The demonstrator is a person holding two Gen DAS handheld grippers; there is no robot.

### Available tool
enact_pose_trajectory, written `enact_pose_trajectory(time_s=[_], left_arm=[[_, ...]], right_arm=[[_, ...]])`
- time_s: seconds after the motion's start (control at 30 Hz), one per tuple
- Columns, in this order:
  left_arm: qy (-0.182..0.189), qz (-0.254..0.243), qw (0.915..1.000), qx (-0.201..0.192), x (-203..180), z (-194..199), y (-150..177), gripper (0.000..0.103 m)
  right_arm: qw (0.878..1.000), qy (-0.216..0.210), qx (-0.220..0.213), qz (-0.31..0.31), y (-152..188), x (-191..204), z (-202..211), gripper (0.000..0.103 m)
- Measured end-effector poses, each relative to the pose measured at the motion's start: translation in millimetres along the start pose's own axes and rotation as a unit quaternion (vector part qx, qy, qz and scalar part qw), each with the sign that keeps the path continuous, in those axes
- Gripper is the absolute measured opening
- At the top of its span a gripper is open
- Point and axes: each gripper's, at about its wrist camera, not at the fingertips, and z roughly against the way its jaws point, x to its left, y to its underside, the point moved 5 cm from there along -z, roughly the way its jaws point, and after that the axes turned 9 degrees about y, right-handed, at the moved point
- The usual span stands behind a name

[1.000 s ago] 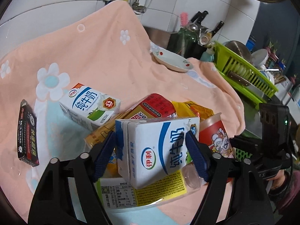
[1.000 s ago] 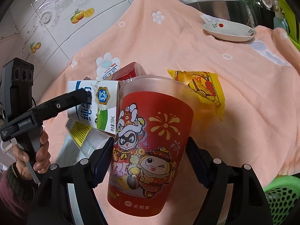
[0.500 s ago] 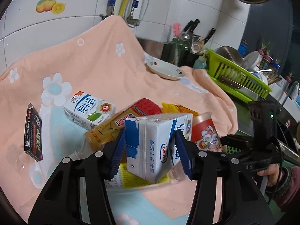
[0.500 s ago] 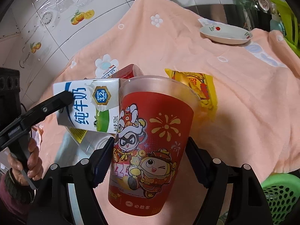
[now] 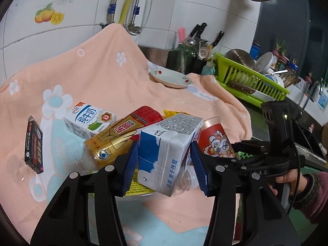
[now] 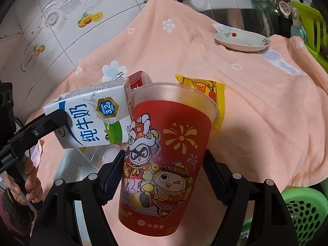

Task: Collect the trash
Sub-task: 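Close the left tool on the white milk carton and clear bottle, then lift the clear bottle with the left tool while the right tool carries the red cup over the basket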

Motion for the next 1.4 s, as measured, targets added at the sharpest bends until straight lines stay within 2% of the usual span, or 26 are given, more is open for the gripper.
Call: enact_pose_trajectory(time_s=[0.2, 0.37, 0.5, 0.6, 0.9, 1.2, 1.4], left_arm=[[0.019, 0.013, 0.9997, -0.006, 3, 1, 2, 0.051], [0.020, -0.008, 0.9997, 0.006, -4, 1, 8, 0.051], [0.001, 0.005, 1.0000, 0.008, 5, 0, 7, 0.065], [0.014, 0.022, 0.9997, 0.004, 11, -3, 5, 0.065], [-0.005, 0.028, 0.9993, 0.026, 19, -20, 6, 0.069], [0.001, 0.046, 0.9984, 0.034, 28, -16, 10, 0.069], [-0.006, 0.018, 0.9985, 0.051, 25, -9, 18, 0.069]], right_arm=[[1.000, 0.007, -0.001, 0.006, 0, 1, 1, 0.072], [1.000, 0.017, -0.005, 0.012, 2, 1, 3, 0.072], [1.000, 0.017, -0.007, 0.011, 4, -1, 5, 0.072], [1.000, 0.018, -0.006, 0.010, 5, -2, 5, 0.072], [1.000, 0.020, -0.006, 0.012, 4, -2, 4, 0.072], [1.000, 0.020, -0.017, 0.007, 4, -7, 14, 0.071], [0.999, 0.017, -0.028, 0.000, 5, -10, 26, 0.071]])
